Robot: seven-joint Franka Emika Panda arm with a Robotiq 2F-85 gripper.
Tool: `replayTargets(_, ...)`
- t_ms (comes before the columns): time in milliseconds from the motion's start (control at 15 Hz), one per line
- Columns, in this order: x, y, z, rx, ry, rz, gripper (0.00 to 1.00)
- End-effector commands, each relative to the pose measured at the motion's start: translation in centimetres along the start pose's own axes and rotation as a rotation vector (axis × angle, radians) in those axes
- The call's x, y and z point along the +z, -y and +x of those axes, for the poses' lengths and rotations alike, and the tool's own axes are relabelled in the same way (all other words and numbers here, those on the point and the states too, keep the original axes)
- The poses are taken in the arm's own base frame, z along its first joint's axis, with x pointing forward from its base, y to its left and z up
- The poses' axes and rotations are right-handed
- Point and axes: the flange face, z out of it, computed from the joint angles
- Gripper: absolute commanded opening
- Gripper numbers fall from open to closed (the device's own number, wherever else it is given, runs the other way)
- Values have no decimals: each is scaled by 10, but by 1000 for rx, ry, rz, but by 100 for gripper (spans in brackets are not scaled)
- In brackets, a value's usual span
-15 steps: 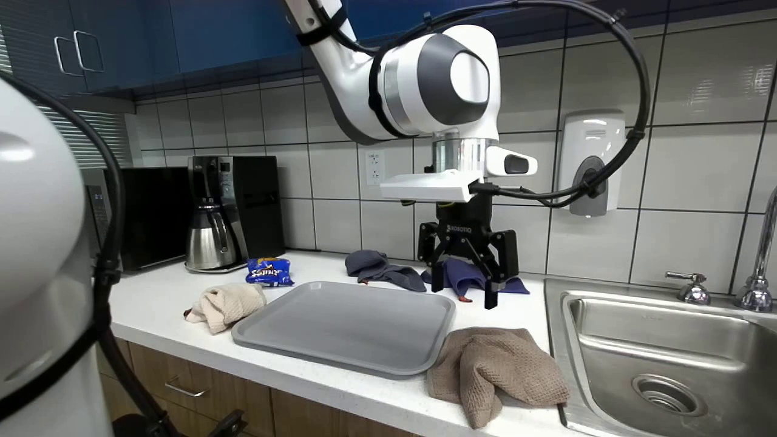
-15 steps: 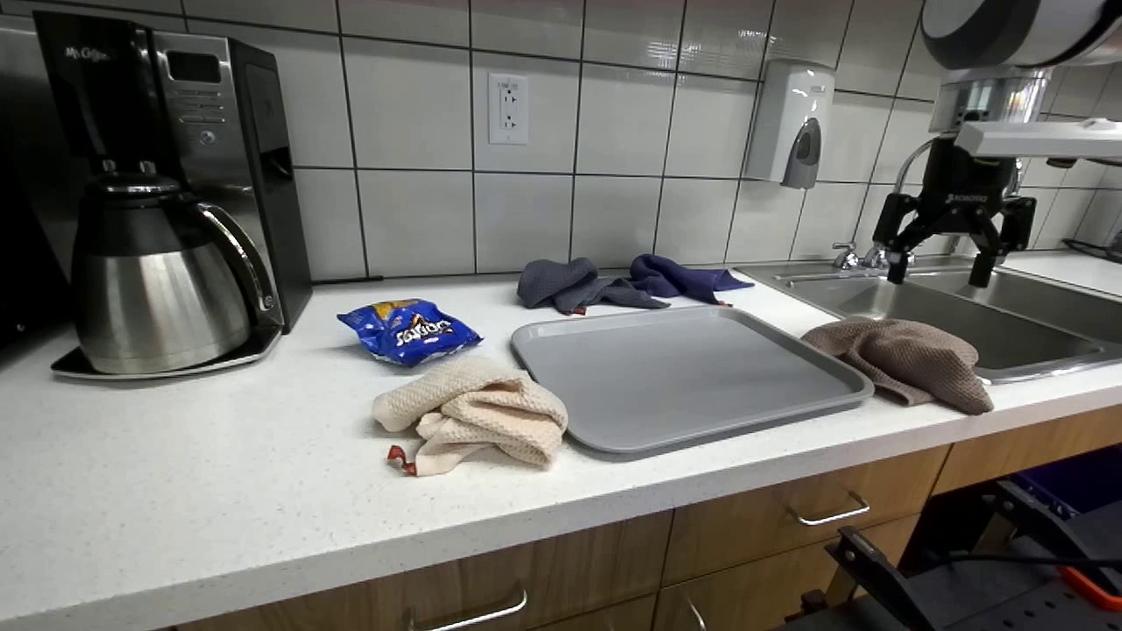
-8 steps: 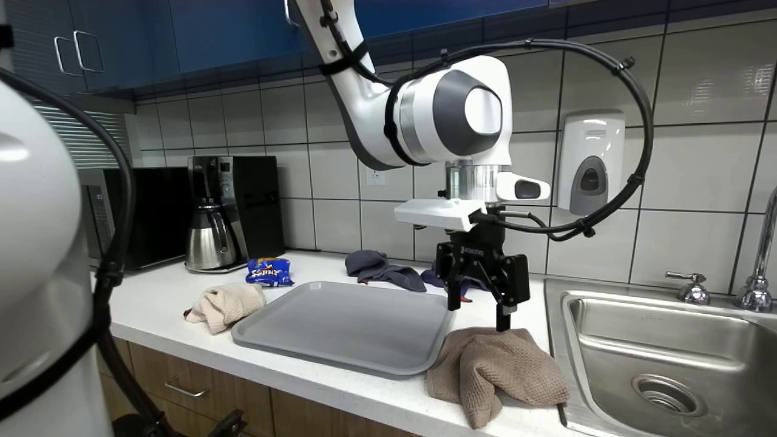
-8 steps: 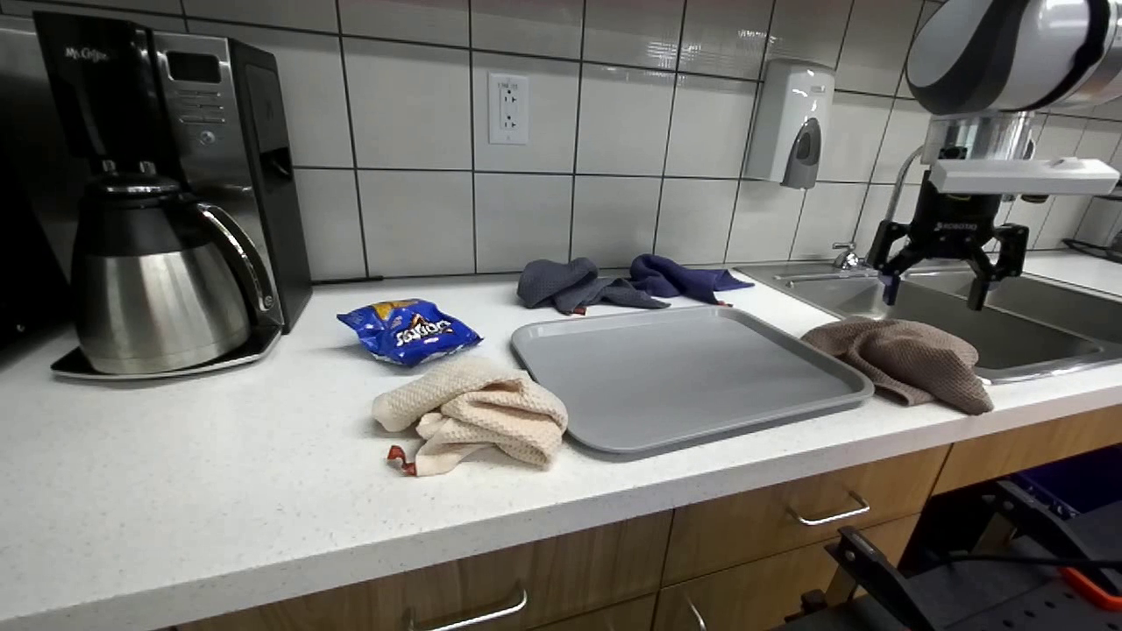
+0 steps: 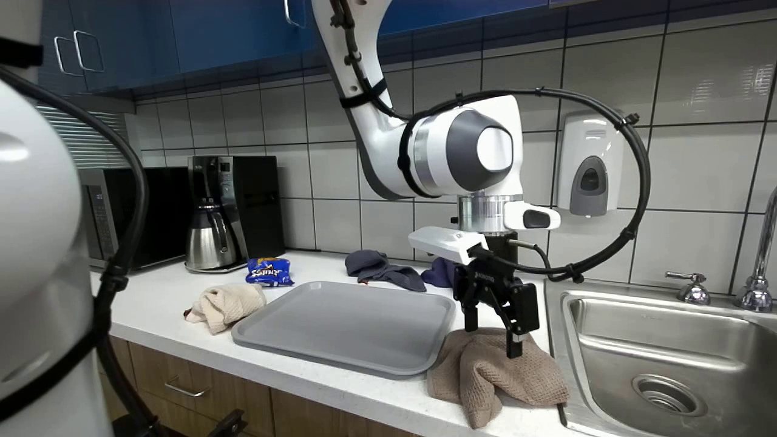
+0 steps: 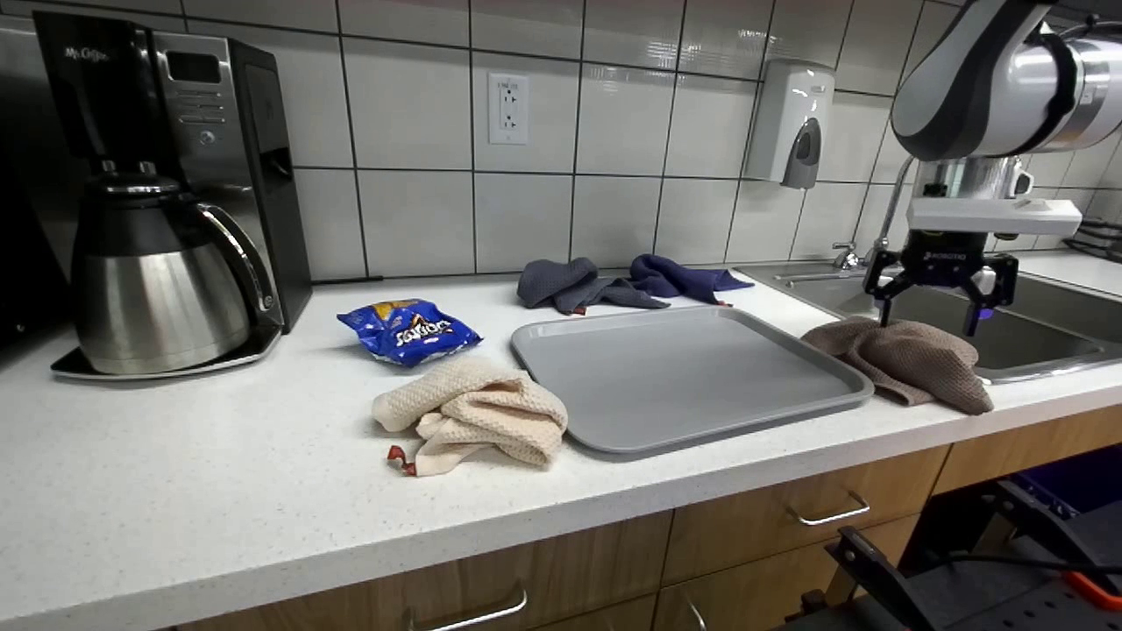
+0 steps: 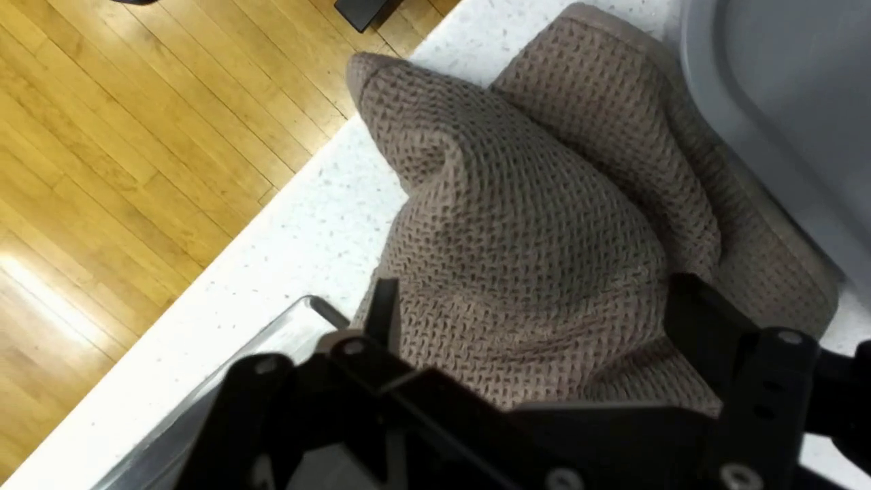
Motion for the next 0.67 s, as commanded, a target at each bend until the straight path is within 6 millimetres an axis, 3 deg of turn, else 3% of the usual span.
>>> replayTargets(0,10,1,11,77,-27,10,100)
replayTargets(600,38,4,16,128,-31,-8,100)
